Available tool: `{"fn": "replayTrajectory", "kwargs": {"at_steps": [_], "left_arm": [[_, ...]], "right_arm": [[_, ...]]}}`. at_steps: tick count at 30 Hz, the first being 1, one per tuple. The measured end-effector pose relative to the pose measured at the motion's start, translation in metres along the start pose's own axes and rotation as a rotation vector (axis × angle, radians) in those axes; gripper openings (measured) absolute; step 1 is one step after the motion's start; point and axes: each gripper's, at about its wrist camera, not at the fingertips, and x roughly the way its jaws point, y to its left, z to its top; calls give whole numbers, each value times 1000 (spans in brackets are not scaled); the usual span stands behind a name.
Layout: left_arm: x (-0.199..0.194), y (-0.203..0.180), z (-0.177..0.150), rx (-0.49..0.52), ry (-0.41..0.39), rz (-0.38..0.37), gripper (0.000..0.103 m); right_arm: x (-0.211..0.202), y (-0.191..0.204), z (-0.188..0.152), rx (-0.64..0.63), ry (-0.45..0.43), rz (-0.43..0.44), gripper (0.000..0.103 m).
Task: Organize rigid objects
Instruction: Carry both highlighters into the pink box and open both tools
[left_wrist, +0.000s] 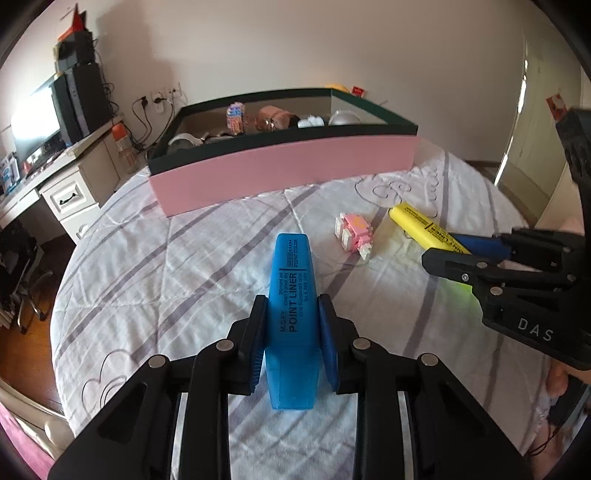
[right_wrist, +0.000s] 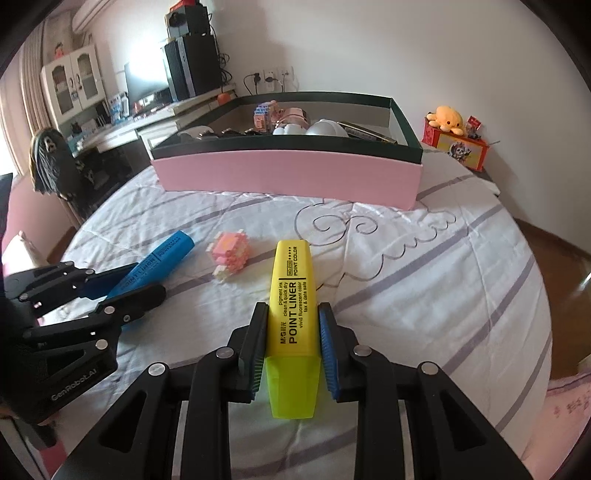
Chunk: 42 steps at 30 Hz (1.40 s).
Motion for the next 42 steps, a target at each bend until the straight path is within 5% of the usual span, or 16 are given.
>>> {"fn": "replayTrajectory", "kwargs": {"at_steps": [10, 23, 30, 42], "left_arm": [[-82, 5, 9, -18, -188, 52, 26], [-214, 4, 14, -4, -492, 175, 27], [-242, 17, 13, -26, -548, 234, 27], [-229, 31, 27, -28, -537, 284, 27]], "right_arm": [[-70, 13, 2, 42, -198, 38, 27], [-190, 71, 12, -88, -506, -4, 27], [-211, 88, 13, -133, -547, -9, 27], [-213, 89, 27, -162, -579, -16, 27]]}}
